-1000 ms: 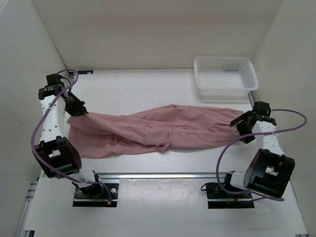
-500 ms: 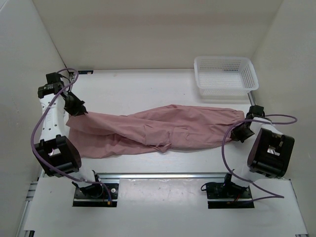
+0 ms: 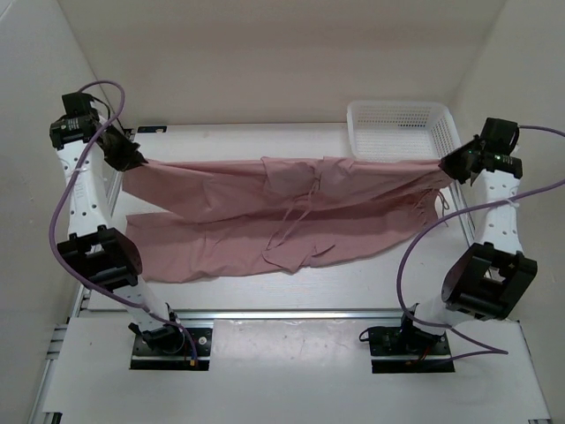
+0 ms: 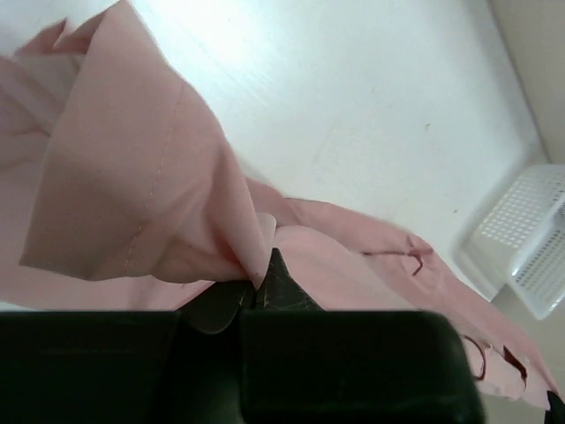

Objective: Fold and stack the trousers
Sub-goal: Fold the trousers

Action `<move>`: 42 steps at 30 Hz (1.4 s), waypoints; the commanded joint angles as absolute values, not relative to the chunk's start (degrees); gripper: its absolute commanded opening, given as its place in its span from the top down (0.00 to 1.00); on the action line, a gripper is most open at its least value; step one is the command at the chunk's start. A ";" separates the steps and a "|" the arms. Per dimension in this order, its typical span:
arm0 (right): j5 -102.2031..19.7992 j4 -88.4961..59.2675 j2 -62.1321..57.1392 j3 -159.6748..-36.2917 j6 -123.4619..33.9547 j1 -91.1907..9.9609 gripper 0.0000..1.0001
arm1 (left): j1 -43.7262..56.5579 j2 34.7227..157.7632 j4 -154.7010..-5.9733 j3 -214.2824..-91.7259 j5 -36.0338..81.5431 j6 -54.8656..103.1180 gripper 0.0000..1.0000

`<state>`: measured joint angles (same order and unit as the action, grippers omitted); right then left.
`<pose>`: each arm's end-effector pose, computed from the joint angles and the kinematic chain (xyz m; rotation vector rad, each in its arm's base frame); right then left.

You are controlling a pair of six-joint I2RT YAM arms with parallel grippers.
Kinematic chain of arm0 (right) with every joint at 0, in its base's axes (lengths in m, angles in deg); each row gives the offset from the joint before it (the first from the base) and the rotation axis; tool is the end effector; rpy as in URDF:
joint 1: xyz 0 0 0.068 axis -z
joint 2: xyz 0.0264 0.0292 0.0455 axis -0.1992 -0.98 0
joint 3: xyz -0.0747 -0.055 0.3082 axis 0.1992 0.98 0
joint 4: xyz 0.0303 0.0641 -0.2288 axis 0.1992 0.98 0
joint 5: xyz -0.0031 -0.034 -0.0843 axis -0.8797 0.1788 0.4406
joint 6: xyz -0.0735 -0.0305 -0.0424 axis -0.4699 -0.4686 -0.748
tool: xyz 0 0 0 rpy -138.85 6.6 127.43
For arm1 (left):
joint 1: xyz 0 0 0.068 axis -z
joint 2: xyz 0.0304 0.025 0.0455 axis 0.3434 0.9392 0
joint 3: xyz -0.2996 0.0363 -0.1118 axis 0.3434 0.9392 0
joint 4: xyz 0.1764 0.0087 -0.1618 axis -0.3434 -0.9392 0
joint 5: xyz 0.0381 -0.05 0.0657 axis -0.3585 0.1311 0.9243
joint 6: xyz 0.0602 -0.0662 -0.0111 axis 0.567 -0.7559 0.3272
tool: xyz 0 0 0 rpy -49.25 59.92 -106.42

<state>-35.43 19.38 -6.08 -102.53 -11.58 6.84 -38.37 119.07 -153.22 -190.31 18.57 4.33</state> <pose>0.3200 -0.1032 0.3717 1.0875 1.9850 0.2387 0.3358 0.0927 0.3950 -1.0276 2.4058 -0.3644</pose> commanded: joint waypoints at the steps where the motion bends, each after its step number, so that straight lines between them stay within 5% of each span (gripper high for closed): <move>1: -34.88 20.47 -9.47 -107.32 -10.70 6.45 1.00 | -40.73 118.75 -153.98 -194.92 19.41 4.07 0.90; 11: -30.58 22.22 -5.27 -104.18 -13.68 6.44 1.00 | -43.99 113.83 -151.79 -182.53 18.89 5.38 0.90; 28: -16.51 34.71 18.99 -101.63 -17.73 6.44 1.00 | -46.36 110.74 -151.79 -181.73 17.22 7.76 0.90; 42: -17.74 27.42 0.11 -109.62 -18.35 6.44 1.00 | -44.52 125.84 -149.68 -193.32 14.05 6.61 0.90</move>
<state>-24.65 34.33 1.27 -104.19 -16.17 5.18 -43.13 122.92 -154.49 -188.47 9.48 6.08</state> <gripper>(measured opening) 0.004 0.115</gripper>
